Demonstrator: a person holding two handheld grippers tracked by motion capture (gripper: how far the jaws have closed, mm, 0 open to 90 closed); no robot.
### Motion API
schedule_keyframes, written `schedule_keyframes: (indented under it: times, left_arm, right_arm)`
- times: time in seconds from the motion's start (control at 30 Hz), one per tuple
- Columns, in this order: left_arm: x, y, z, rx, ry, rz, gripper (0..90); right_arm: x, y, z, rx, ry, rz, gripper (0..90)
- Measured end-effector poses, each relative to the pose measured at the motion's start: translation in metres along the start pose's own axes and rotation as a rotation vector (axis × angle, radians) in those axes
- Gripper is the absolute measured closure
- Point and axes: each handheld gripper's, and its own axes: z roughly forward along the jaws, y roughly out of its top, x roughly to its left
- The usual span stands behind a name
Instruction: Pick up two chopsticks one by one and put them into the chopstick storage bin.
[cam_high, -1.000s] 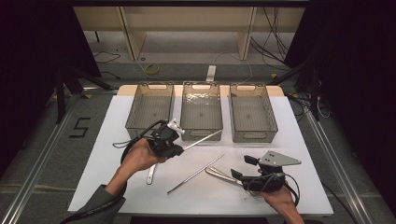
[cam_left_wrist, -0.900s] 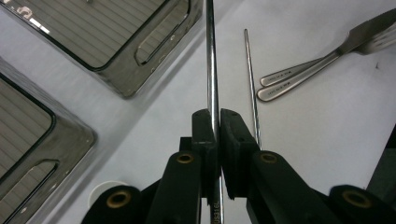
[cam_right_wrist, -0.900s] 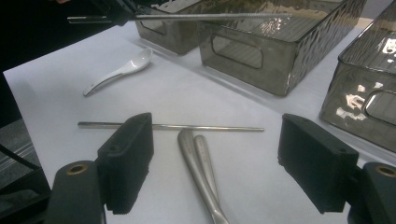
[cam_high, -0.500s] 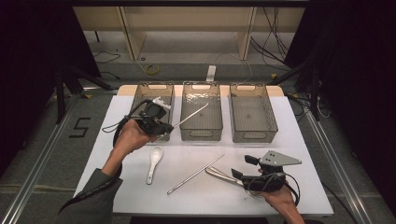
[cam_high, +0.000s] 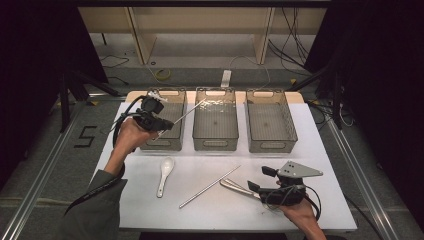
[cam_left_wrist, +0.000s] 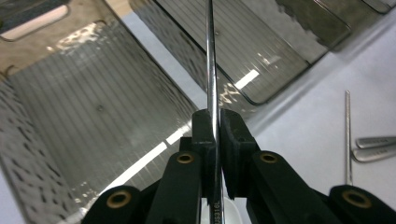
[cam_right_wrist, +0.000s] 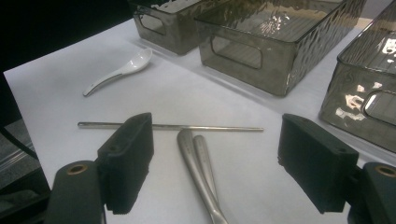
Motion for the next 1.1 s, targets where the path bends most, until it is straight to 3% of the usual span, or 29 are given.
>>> schedule_keyframes:
  times: [0.23,0.53,1.1]
  left_arm:
    - [0.024,0.001,0.001,-0.025,0.047,-0.061,84.4]
    - [0.047,-0.003,0.007,-0.040,0.075,-0.127,84.4]
    - [0.075,-0.008,0.027,-0.031,0.132,-0.196,84.3]
  right_arm:
    - [0.000,0.000,0.000,-0.002,0.001,-0.005,27.6]
    - [0.000,0.000,0.001,0.004,0.004,-0.005,27.6]
    - [0.000,0.000,0.000,0.006,0.009,-0.004,27.7]
